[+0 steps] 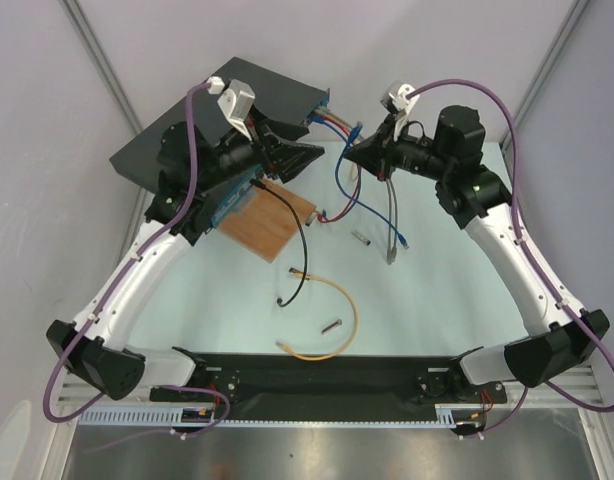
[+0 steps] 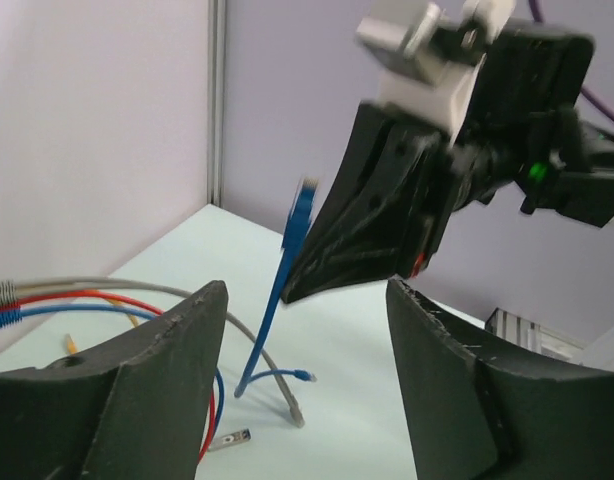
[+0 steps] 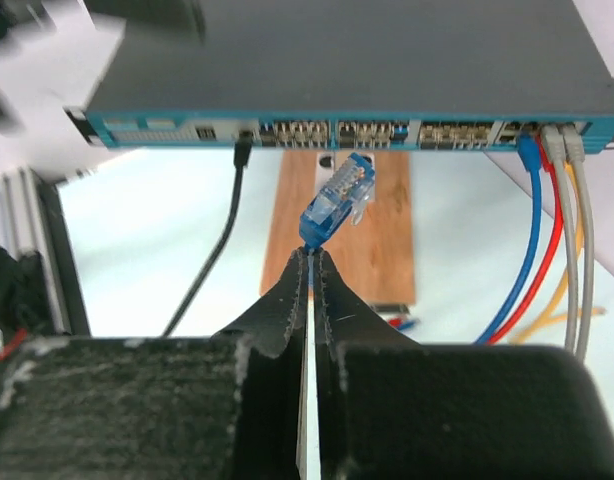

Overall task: Insert the plug into the switch port
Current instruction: Insert the connector into the switch port.

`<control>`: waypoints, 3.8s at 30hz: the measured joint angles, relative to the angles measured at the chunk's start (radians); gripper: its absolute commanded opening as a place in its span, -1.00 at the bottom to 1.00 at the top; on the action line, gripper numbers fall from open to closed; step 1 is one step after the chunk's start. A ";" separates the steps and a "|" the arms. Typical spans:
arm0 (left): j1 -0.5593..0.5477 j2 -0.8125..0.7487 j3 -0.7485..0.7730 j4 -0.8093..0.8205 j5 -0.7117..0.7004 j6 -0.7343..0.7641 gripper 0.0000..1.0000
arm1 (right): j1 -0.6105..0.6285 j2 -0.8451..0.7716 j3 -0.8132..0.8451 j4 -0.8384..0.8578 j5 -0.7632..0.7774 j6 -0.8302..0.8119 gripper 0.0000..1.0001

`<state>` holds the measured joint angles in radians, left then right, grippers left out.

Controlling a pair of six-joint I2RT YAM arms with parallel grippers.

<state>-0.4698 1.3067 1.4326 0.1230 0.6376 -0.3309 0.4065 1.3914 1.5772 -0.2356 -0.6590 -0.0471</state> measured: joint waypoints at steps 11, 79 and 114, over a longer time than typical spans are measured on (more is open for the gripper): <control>-0.098 0.116 0.197 -0.169 -0.066 0.105 0.49 | 0.084 0.000 0.024 -0.096 0.056 -0.141 -1.00; -0.032 -0.012 0.206 -0.741 0.187 0.905 0.51 | -0.097 0.359 0.007 -0.342 -0.272 0.187 -1.00; -0.497 0.117 -0.150 -0.643 -0.237 2.052 -0.24 | -0.026 0.215 -0.010 -0.602 -0.332 0.407 -1.00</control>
<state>-0.9668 1.4235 1.2831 -0.5198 0.4007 1.7214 0.3805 1.6062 1.5669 -0.8375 -0.9913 0.3603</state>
